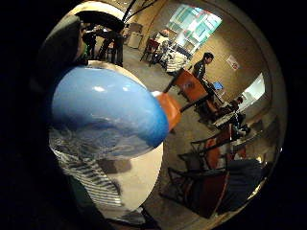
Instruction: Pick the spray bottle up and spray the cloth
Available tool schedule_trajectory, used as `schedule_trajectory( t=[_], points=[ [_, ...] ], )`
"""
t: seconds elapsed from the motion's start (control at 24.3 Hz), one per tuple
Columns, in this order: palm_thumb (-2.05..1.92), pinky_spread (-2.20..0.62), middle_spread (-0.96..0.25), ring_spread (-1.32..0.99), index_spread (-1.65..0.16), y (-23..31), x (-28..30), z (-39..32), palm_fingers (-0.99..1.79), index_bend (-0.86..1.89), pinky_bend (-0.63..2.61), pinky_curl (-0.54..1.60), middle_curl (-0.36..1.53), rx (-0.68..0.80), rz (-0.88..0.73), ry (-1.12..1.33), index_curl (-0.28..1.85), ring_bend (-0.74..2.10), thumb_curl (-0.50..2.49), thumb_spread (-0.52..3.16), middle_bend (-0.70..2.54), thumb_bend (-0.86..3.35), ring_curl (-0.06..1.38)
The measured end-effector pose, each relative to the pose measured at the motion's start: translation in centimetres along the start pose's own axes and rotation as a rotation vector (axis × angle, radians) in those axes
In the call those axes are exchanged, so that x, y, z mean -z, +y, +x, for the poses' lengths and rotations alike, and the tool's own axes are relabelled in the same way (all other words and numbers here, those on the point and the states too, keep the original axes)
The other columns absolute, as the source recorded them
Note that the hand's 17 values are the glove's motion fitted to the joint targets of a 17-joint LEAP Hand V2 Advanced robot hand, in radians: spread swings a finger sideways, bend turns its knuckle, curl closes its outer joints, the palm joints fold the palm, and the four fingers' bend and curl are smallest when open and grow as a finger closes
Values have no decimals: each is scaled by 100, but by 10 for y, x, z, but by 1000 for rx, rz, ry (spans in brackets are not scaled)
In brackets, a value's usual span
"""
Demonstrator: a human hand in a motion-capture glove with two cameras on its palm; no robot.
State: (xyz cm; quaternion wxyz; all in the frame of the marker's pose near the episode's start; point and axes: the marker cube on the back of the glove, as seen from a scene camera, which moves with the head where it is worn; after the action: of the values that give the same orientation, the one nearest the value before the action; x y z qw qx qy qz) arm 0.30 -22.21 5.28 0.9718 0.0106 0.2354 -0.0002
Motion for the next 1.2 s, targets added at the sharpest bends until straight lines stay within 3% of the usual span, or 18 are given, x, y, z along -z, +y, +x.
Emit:
schedule_trajectory(
  t=[1.2],
  points=[
    [102,-13,-10,-17,-15,4,-2,-13,126,35,19,48,53,84,-5,111,62,58,75,32,55,-3,50]
  ],
)
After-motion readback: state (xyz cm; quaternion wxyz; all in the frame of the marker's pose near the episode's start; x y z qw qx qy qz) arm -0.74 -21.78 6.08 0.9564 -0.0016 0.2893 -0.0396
